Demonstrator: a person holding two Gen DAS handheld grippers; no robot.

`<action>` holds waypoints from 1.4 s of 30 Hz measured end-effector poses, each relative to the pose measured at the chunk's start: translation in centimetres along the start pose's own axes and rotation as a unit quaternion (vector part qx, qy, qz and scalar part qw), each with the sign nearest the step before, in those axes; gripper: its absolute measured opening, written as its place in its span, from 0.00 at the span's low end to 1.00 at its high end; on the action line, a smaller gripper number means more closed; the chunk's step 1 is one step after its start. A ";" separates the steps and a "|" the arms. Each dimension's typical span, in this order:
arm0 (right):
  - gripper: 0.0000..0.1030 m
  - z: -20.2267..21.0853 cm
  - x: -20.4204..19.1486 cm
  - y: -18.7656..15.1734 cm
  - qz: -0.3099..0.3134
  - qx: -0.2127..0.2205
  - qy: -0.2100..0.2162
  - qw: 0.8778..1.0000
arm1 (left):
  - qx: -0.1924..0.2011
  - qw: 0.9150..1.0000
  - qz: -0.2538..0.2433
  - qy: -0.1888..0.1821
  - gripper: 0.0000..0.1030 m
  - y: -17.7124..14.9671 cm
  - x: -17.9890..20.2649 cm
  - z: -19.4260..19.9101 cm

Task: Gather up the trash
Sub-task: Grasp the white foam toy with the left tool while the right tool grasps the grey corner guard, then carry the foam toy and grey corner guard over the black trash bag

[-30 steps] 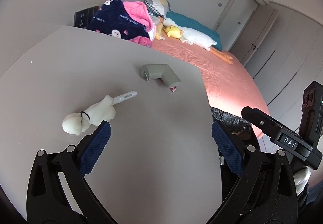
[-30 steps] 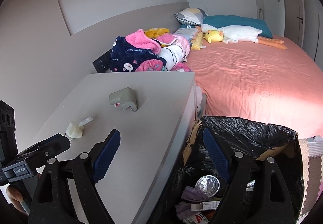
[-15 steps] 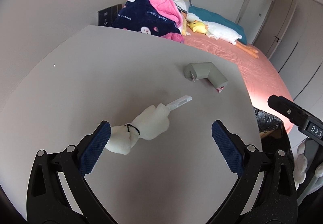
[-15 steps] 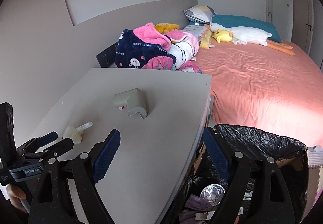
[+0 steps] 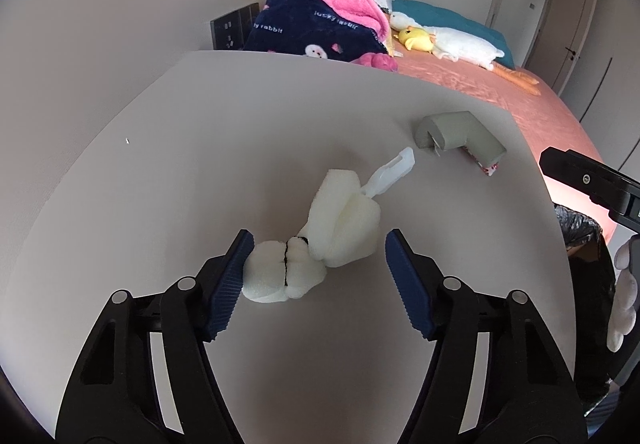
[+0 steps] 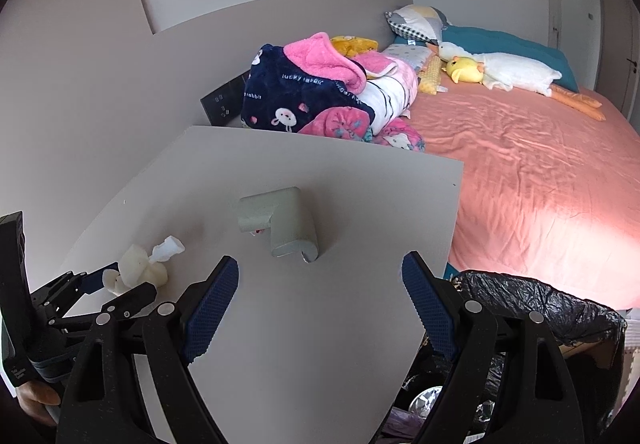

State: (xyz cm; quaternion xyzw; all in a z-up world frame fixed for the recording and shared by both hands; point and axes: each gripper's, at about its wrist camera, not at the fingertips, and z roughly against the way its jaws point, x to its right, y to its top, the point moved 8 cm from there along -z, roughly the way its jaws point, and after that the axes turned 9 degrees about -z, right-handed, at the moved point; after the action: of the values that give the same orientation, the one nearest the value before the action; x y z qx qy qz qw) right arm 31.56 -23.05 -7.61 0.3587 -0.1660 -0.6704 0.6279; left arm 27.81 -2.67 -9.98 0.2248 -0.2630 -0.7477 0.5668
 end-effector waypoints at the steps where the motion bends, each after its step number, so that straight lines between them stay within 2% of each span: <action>1: 0.82 -0.3 -0.2 0.1 0.002 -0.002 -0.001 1.000 | -0.002 1.000 0.001 0.001 0.60 0.0 -0.3 -0.2; 5: 0.82 -1.8 -1.0 0.5 0.019 -0.011 -0.010 1.000 | -0.004 1.000 0.012 -0.004 0.54 0.2 -1.3 -0.8; 7: 0.82 -2.6 -1.4 0.7 0.028 -0.015 -0.015 0.999 | -0.005 1.000 0.021 -0.011 0.47 0.2 -1.7 -1.0; 13: 0.81 -4.7 -2.3 1.4 0.049 -0.030 -0.026 0.998 | 0.013 0.997 0.064 -0.032 0.36 0.1 -2.5 -0.4; 20: 0.80 -7.0 -2.6 1.9 0.040 -0.065 -0.027 0.997 | 0.031 0.994 0.086 -0.052 0.36 0.4 -2.5 0.4; 26: 0.79 -8.2 -2.9 2.1 0.021 -0.084 0.001 0.996 | 0.033 0.994 0.091 -0.058 0.36 0.4 -2.6 0.5; 28: 0.75 -8.6 -3.1 1.7 0.009 -0.100 0.023 0.995 | 0.033 0.993 0.094 -0.067 0.36 0.4 -2.5 0.4; 29: 0.67 -8.7 -3.3 1.5 0.005 -0.107 0.032 0.994 | 0.033 0.992 0.096 -0.069 0.36 0.4 -2.5 0.5; 31: 0.55 -8.5 -4.0 1.2 0.008 -0.105 0.047 0.993 | 0.033 0.993 0.094 -0.067 0.36 0.5 -2.5 0.5; 32: 0.52 -8.3 -4.3 1.1 0.015 -0.099 0.037 0.994 | 0.033 0.993 0.095 -0.066 0.36 0.5 -2.5 0.5; 35: 0.50 -7.8 -5.0 0.9 0.048 -0.075 0.011 0.996 | 0.036 0.992 0.098 -0.068 0.36 0.5 -2.6 0.7; 42: 0.50 -5.5 -4.4 0.9 0.039 -0.065 0.023 0.997 | 0.043 0.992 0.093 -0.072 0.36 0.9 -2.2 1.4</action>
State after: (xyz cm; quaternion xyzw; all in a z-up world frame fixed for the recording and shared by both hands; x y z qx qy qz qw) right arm 35.78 -17.66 -9.62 0.3256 -0.1218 -0.6467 0.6789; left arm 28.17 -0.57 -8.25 0.1692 -0.3549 -0.6937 0.6036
